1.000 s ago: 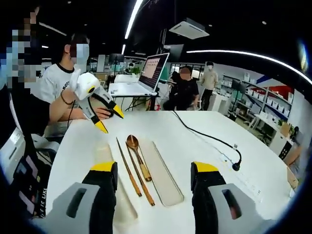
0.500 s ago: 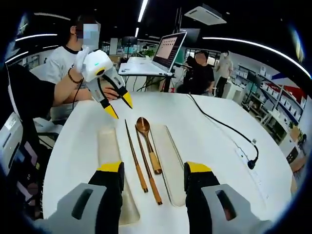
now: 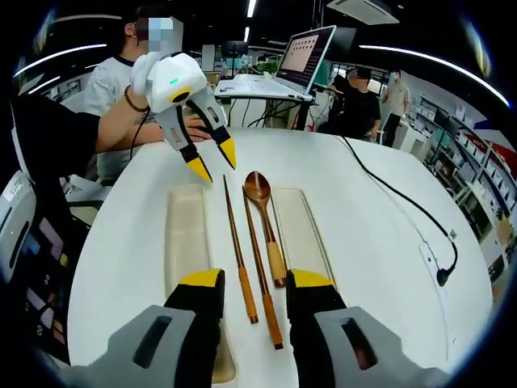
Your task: Arrange the utensils inside the cutlery case until each visible utensil rests in its matching compartment.
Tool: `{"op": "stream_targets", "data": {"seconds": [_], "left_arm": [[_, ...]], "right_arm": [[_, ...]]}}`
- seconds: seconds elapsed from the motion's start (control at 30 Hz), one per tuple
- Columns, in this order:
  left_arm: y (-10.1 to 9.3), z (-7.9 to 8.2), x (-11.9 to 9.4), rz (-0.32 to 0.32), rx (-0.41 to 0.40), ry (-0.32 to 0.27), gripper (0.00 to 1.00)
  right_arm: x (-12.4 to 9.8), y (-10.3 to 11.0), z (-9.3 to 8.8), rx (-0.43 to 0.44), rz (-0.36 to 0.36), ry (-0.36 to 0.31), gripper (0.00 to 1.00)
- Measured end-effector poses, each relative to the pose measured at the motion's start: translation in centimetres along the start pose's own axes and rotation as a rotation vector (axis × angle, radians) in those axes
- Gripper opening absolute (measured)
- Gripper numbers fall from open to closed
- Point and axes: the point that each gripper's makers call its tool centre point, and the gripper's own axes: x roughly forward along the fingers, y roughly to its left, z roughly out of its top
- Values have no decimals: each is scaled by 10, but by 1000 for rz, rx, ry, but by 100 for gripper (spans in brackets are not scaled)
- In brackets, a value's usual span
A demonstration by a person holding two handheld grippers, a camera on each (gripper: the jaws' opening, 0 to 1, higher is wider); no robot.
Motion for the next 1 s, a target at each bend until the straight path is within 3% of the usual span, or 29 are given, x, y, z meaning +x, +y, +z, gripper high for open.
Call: {"op": "stream_targets", "data": {"seconds": [0.13, 0.33, 0.73, 0.8, 0.87, 1.0], "left_arm": [[-4, -1, 6, -27, 14, 26, 23], [-6, -2, 9, -35, 3, 44, 23], [-7, -7, 9, -87, 0, 78, 20], [-9, -6, 11, -97, -16, 80, 14], [-17, -5, 10, -151, -20, 91, 4], [-14, -4, 9, -147, -7, 122, 6]], "right_arm": [[11, 5, -7, -26, 30, 56, 28], [16, 8, -4, -5, 38, 60, 24], [36, 14, -16, -9, 144, 167, 19], [38, 16, -16, -14, 165, 187, 16], [40, 16, -15, -21, 169, 193, 15], [43, 21, -20, -42, 203, 233, 13]]}}
